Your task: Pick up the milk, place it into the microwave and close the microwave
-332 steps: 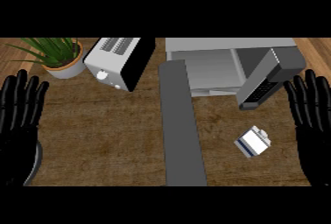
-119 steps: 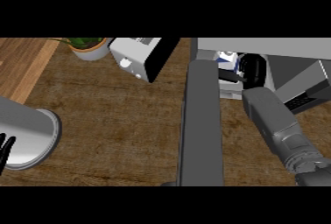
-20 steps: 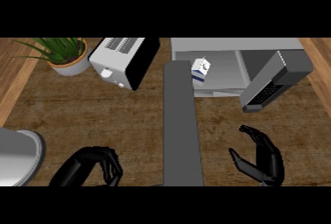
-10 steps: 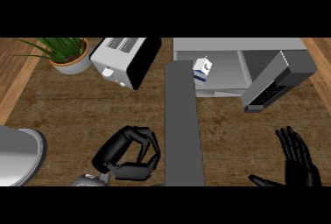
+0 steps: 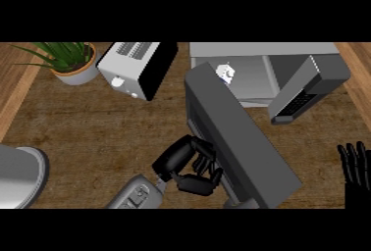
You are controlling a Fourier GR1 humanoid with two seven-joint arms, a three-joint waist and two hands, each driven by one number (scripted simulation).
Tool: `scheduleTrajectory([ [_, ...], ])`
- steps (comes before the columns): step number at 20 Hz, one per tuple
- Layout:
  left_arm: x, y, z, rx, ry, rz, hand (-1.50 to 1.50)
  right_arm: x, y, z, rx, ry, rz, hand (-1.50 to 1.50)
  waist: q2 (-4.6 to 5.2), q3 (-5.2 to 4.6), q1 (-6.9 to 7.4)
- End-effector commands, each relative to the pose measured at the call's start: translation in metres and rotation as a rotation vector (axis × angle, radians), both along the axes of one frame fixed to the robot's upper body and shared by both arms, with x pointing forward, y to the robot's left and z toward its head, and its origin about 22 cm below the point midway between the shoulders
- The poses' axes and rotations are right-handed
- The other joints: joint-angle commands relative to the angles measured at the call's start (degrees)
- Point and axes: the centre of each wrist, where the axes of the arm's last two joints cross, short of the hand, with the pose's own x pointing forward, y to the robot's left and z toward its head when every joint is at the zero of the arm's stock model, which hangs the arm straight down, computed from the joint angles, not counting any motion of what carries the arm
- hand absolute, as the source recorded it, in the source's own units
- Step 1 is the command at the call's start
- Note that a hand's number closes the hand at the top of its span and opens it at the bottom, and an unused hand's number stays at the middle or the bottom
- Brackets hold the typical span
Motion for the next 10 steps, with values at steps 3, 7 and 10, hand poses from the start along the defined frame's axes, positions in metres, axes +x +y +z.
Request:
scheduleTrajectory([
  [3,0.003,-0.03,-0.029,0.1,0.098,0.032,1.5,0.012,-0.007,0.035,0.001,-0.078,0.077,-1.5,0.54,-0.06,-2.02],
  [7,0.001,-0.046,-0.028,0.167,0.129,-0.044,1.5,0.011,-0.01,0.048,0.008,-0.074,0.161,-1.5,0.76,-0.07,-3.61],
  [10,0.008,-0.057,-0.015,0.157,0.141,-0.046,-1.5,0.026,0.004,0.056,-0.013,-0.075,0.226,-1.5,1.35,-0.11,-5.4],
])
